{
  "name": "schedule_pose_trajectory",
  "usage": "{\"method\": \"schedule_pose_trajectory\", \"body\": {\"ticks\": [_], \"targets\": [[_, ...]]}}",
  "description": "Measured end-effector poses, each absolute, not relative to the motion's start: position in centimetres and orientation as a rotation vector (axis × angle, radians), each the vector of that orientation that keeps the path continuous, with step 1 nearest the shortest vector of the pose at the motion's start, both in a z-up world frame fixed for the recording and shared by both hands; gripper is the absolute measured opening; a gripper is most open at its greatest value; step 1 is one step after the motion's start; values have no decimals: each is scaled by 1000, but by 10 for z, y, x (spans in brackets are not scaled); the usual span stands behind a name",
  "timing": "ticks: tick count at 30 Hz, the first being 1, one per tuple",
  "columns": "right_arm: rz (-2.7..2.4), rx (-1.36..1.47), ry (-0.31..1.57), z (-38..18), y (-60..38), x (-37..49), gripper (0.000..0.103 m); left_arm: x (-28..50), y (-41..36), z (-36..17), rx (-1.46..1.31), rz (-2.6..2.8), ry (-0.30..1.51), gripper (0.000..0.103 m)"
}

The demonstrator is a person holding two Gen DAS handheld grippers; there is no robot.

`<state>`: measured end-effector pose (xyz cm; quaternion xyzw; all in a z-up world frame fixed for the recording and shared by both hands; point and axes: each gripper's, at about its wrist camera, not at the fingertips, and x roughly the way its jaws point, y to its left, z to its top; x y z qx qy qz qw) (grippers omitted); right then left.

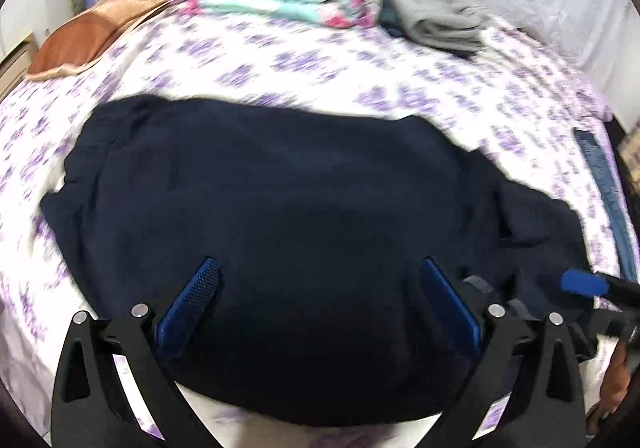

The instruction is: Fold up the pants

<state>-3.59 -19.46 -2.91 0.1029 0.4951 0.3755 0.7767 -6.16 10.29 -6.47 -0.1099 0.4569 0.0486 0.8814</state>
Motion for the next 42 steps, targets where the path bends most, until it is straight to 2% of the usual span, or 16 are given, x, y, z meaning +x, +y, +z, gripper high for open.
{"method": "schedule_pose_trajectory", "body": {"ticks": [6, 14, 15, 16, 18, 19, 21, 22, 23, 24, 27, 31, 36, 42], "targets": [[429, 289, 1021, -48, -280, -7, 84, -32, 42, -50, -111, -13, 935, 98], [465, 357, 1141, -87, -266, 38, 85, -18, 11, -80, -114, -47, 1049, 98], [487, 325, 1129, -89, -258, 42, 67, -18, 13, -82, -132, -46, 1054, 98], [482, 291, 1118, -85, -257, 39, 38, -19, 15, -84, -139, -46, 1057, 98], [516, 235, 1073, -65, -262, 33, 21, -22, 17, -83, -133, -41, 1062, 98], [533, 205, 1042, -55, -267, 30, 21, -24, 18, -81, -134, -43, 1059, 98], [524, 157, 1028, -48, -280, 28, 25, -27, 25, -79, -161, -46, 1056, 98], [506, 135, 1055, -55, -281, 32, 45, -26, 28, -79, -176, -41, 1059, 98], [426, 82, 1097, -69, -280, 36, 58, -24, 32, -82, -192, -28, 1066, 98], [403, 57, 1103, -76, -277, 36, 63, -22, 34, -82, -196, -24, 1071, 98], [413, 0, 1018, -54, -274, 20, 63, -22, 35, -79, -201, -31, 1068, 98], [420, 4, 820, -13, -273, -9, 70, -24, 44, -73, -254, -42, 1068, 98], [829, -103, 917, -29, -190, -45, 70, -27, 68, -62, -370, -15, 1044, 98], [798, -343, 987, -67, -109, -49, 65, -40, 84, -57, -385, 57, 1023, 98]]}}
